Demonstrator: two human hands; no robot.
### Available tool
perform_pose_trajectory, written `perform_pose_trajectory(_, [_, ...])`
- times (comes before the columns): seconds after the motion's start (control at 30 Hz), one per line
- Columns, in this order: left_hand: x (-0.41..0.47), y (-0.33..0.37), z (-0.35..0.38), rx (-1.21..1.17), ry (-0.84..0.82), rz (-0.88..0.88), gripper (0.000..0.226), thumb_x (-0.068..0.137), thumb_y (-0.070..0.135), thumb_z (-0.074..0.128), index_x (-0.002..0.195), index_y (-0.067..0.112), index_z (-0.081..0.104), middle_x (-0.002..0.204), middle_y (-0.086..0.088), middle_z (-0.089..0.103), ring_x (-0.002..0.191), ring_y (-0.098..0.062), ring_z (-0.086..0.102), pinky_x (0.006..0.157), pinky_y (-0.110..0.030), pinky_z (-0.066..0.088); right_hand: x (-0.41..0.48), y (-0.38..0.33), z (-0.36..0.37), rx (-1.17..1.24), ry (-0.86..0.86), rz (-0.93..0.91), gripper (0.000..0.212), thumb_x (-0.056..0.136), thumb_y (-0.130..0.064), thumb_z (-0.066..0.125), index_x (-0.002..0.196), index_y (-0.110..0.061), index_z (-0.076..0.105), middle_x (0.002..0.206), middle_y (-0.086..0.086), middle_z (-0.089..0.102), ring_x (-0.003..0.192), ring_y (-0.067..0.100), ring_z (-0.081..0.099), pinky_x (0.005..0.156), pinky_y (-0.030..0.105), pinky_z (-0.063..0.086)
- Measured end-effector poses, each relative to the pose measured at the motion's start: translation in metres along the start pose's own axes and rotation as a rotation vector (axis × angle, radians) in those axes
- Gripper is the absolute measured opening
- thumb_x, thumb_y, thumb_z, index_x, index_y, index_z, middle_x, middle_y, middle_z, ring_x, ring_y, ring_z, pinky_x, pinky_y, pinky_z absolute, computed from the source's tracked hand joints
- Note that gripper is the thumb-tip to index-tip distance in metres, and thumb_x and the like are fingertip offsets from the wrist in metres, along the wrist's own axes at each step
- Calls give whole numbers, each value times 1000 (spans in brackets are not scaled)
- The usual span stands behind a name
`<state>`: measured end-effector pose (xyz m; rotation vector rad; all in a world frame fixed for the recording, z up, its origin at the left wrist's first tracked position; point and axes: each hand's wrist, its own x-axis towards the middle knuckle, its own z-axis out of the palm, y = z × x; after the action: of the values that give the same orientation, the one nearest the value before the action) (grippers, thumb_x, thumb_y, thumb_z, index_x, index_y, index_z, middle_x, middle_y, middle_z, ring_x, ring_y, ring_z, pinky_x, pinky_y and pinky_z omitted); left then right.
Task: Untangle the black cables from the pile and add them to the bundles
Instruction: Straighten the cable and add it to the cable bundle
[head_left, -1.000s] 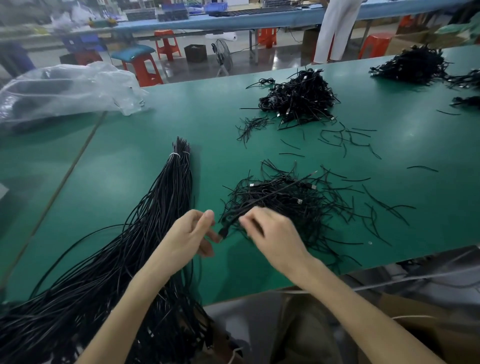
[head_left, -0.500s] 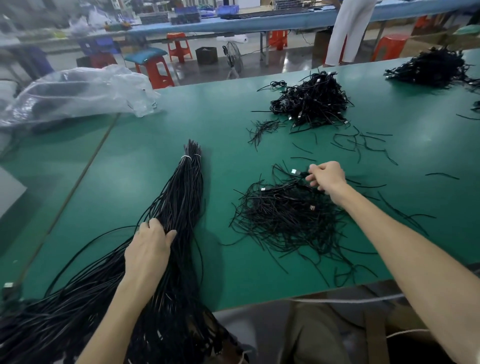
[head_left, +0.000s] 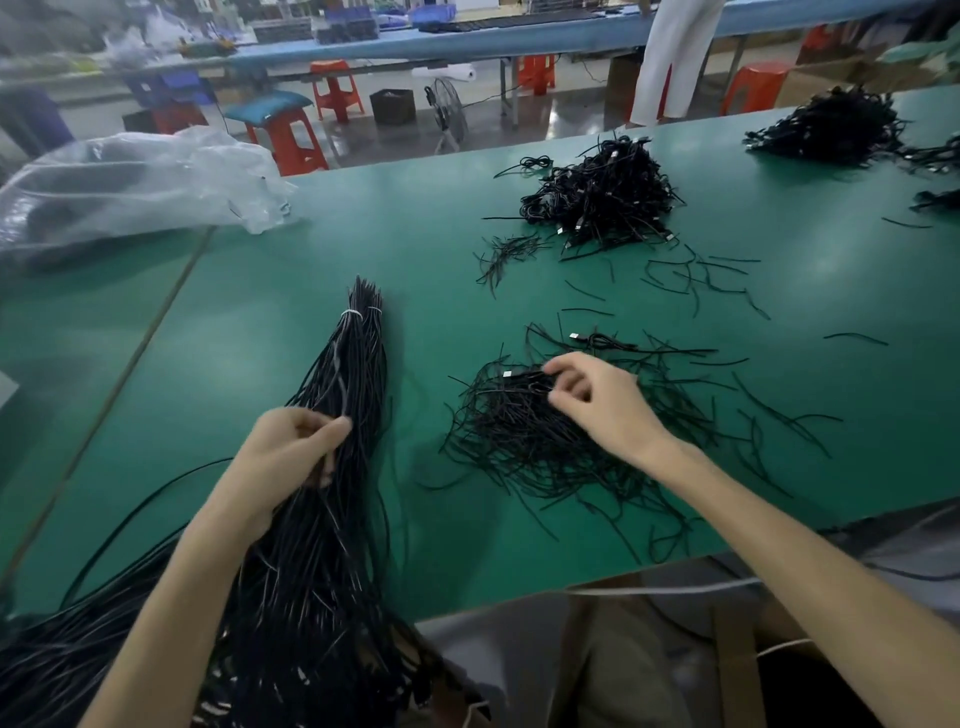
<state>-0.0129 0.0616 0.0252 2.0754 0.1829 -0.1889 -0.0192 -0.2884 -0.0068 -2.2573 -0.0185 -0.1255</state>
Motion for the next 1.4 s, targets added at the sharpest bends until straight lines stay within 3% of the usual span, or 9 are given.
perform_pose_trajectory(0.13, [-23,45,40,-53,-226,137,16,104,19,59,97,5,58,53,-1,60,45,-13,53,44,-21,44,-22,-57,27,-97,-145,-379,62,97,-19,67,153,-28,42,152,-9,43,136,4,39,117,24,31])
perform_pose_trajectory(0.27, [-35,57,63,72,-315,284,17,106,15,55,93,6,61,55,-3,59,43,-14,47,40,-22,36,-27,-79,51,-157,-232,-528,73,97,0,62,160,-18,30,162,2,38,151,14,25,128,33,13])
perform_pose_trajectory(0.43, [-37,37,48,29,-517,169,36,102,41,59,74,21,66,59,-2,48,39,-13,31,36,-19,24,-36,-65,47,-391,-218,-566,30,101,2,49,127,-6,62,114,10,70,122,31,57,119,11,2])
perform_pose_trajectory(0.5, [-35,25,35,46,-586,172,46,98,56,58,73,19,61,57,-2,44,39,-15,29,38,-21,23,-42,-57,37,-284,-206,-528,19,104,-9,51,111,-9,69,104,6,73,109,28,64,118,21,30])
perform_pose_trajectory(0.6, [-28,8,9,50,-600,177,58,95,70,56,78,14,58,58,-3,44,39,-16,34,41,-23,31,-46,-38,13,-72,-138,-297,24,103,-4,48,98,-15,69,85,-7,70,73,12,68,88,38,57])
perform_pose_trajectory(0.77, [-20,-3,-6,-111,-593,166,56,94,66,58,87,10,63,67,-9,51,47,-22,46,49,-23,44,-39,-10,-2,129,62,-106,34,105,1,44,87,-15,68,54,2,58,55,25,62,82,36,54])
perform_pose_trajectory(1.07, [-4,9,-2,-900,-325,212,33,98,17,60,127,7,72,110,2,72,89,-9,70,75,-19,57,-40,8,-2,213,164,-37,34,109,-16,46,84,-22,67,59,8,60,57,18,65,80,15,45])
perform_pose_trajectory(1.23, [-3,12,18,-1610,-488,29,41,106,14,55,143,-4,55,148,-6,59,131,-11,60,95,-26,56,-51,14,2,141,75,-111,30,108,-11,49,86,-20,68,61,7,59,58,18,63,80,19,48])
perform_pose_trajectory(1.4, [-3,13,35,-1730,-460,-11,47,103,27,61,143,0,56,119,4,68,102,-4,65,88,-20,51,-66,21,-3,1,-12,-168,26,105,-2,50,91,-11,70,66,1,59,66,15,61,83,29,52])
